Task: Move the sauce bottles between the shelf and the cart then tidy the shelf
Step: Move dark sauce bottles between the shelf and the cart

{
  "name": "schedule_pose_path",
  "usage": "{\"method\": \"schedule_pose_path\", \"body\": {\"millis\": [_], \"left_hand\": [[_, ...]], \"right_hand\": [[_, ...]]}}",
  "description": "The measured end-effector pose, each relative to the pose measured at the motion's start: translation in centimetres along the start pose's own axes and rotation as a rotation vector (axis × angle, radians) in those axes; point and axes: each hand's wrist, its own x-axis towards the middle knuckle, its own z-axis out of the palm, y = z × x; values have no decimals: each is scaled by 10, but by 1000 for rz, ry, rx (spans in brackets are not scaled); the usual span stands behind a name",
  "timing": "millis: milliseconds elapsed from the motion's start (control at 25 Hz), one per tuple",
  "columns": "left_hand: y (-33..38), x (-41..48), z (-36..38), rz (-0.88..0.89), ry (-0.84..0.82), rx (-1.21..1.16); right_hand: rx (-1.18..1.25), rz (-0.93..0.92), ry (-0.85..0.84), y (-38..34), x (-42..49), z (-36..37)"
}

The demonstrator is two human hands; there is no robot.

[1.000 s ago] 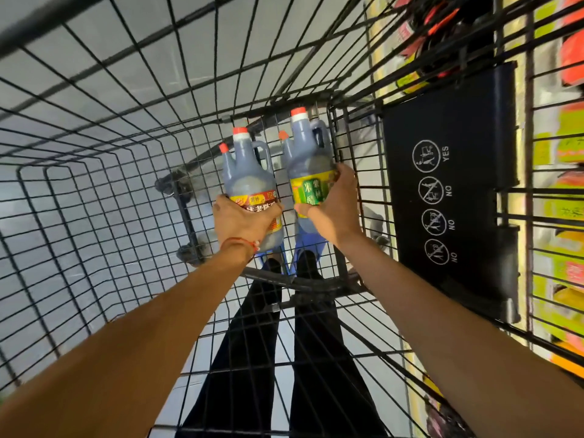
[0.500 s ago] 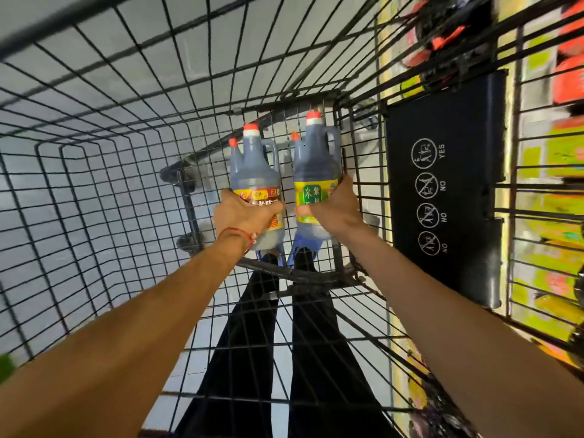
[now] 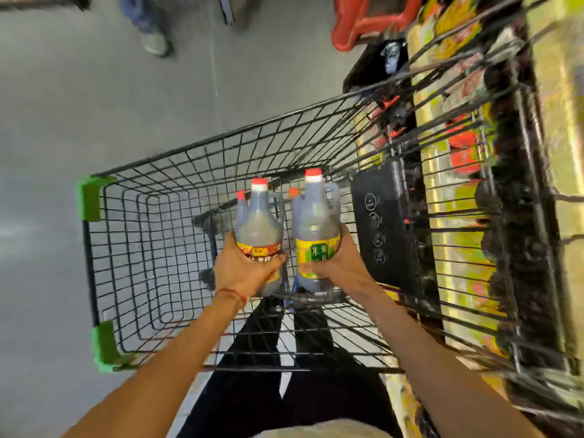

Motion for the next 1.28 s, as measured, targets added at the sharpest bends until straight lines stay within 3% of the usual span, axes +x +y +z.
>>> {"method": "schedule_pose_path", "body": {"millis": [280,520,920,1280], "left_hand": [[43,-33,-56,219,34,-60],[55,-62,-95,550,-159,-13],[55,-170,-108,979,-497,97],[16,-344,-44,1279,-765,231]], "right_hand": [[5,-220,103,-47,-75,2],[240,-316,408,-41,-169,31],[387,-347,888,20,-336,87],[535,-338,1235,138,-498,98]]}}
